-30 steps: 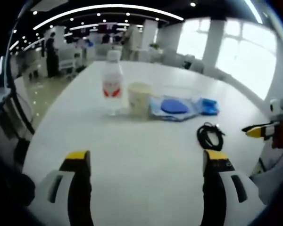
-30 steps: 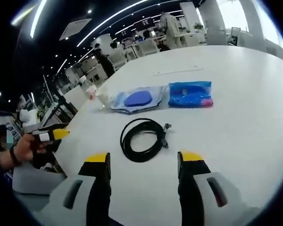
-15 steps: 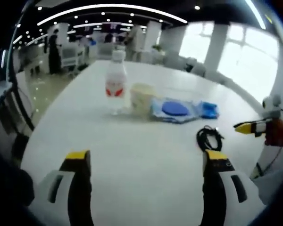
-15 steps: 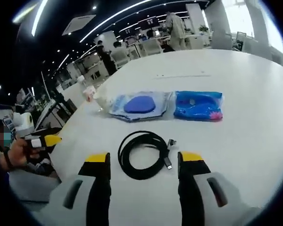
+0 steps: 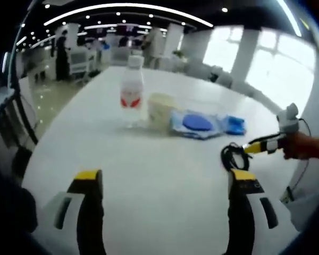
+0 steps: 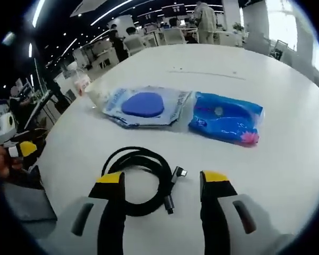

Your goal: Arrange the tabletop items into an orderly group along one side of the table until the central work area is clear of visible clutter.

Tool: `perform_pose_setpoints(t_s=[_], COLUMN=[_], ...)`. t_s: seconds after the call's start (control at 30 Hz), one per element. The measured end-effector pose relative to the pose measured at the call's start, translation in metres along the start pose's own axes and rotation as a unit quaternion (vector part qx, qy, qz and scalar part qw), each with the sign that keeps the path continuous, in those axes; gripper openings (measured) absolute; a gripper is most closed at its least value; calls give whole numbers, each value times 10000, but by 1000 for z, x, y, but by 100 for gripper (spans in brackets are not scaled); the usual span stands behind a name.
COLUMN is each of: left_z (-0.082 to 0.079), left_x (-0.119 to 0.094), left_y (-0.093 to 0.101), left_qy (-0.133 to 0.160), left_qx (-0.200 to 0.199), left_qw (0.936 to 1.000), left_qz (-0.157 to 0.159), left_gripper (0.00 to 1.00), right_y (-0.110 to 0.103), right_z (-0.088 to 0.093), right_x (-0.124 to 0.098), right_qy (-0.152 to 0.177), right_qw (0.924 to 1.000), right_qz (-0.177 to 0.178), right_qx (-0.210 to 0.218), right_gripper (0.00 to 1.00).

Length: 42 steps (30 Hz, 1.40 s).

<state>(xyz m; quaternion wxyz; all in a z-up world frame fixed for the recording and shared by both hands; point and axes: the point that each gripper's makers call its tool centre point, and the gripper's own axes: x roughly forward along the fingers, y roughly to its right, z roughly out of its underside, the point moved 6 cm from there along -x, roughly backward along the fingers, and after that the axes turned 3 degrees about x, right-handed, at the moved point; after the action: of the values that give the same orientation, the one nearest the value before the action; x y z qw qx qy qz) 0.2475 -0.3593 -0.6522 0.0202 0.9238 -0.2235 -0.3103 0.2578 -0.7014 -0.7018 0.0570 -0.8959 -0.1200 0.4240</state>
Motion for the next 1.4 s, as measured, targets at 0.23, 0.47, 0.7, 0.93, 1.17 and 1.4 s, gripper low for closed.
perform_pose_setpoints(t_s=[0.23,0.47,0.7,0.93,1.17,1.4], left_z=[2,3,5,7,6,5], left_x=[1,2,4,6,4,5], left_y=[-4,-6,-7,-5,-2,-2], left_qy=[-68,-93,-154,-207,-202,-220], left_qx=[-9,-31,2,8,37,42], left_qw=[10000,9999,9999,9998,9998,9997], left_qz=[-61,-73,-75,-31,37,58], left_gripper=[93,92,91,90,90,90], right_y=[-1,0,3,9,21,34], right_z=[14,16,17,10,-14,-32], right_x=[13,16,14,9,-3,-10], right_qy=[-366,-439,-199,-206,-3,114], right_qw=[9989,9978,9971,9970,9958,9958], right_qz=[70,276,405,407,520,581], right_qx=[-292,-418,-612,-622,-756,-703], right_gripper=[46,17,11,10,10,10])
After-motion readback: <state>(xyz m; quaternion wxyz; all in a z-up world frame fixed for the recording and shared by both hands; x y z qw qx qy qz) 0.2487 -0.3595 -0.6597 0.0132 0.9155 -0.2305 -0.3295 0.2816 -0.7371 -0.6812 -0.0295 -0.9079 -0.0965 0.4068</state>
